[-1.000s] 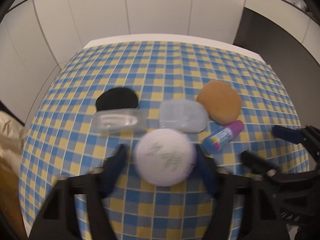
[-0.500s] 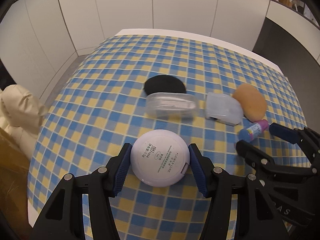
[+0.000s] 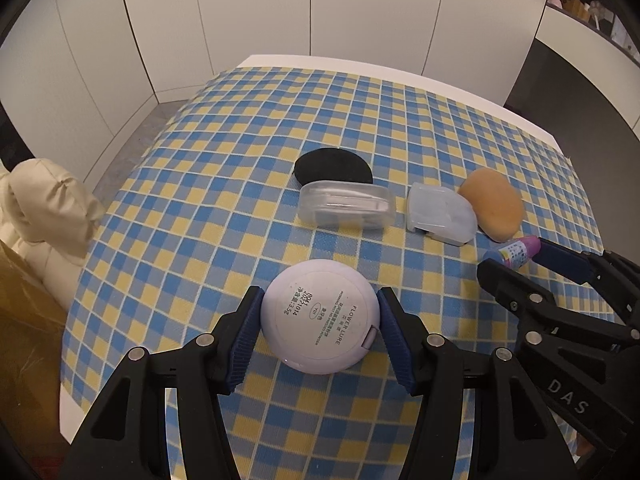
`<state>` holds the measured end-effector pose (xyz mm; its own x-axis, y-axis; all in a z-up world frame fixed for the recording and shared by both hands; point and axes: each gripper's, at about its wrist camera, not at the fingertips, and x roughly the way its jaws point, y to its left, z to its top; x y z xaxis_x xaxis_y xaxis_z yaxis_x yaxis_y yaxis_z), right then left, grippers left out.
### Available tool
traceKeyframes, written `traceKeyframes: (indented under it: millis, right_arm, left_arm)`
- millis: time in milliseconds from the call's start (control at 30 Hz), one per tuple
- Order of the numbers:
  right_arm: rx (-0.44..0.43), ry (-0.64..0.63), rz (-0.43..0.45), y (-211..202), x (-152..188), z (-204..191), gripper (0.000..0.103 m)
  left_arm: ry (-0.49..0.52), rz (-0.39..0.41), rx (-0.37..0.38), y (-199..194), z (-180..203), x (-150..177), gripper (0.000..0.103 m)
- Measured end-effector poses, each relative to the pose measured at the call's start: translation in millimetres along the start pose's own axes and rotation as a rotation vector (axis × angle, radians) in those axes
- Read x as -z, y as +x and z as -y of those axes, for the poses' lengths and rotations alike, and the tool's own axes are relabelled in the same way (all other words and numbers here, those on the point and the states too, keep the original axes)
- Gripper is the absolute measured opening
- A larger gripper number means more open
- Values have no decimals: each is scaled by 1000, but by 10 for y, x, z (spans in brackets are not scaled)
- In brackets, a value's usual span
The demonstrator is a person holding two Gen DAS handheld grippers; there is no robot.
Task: Organize objects
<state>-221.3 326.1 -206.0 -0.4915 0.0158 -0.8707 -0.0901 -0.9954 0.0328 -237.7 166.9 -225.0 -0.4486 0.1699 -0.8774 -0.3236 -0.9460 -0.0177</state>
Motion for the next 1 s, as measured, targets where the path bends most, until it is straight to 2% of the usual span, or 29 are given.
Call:
traceKeyframes:
  millis: [233,533,900,1000]
  right_arm:
    - [-11,24,-2,-339,9,-42,60]
    - [-1,14,1,-953,92,-17,60]
    - [-13,44,49,-1691,263,20,60]
    - [-16,26,86,-1932,310,4,60]
  left_arm:
    - [-28,2,3,-344,-28,-27,58]
    - [-28,51,26,-976,95,-64,58]
    - [-36,71,51,-1635,153,81,57]
    - [-37,92,53,-1876,161,118,57]
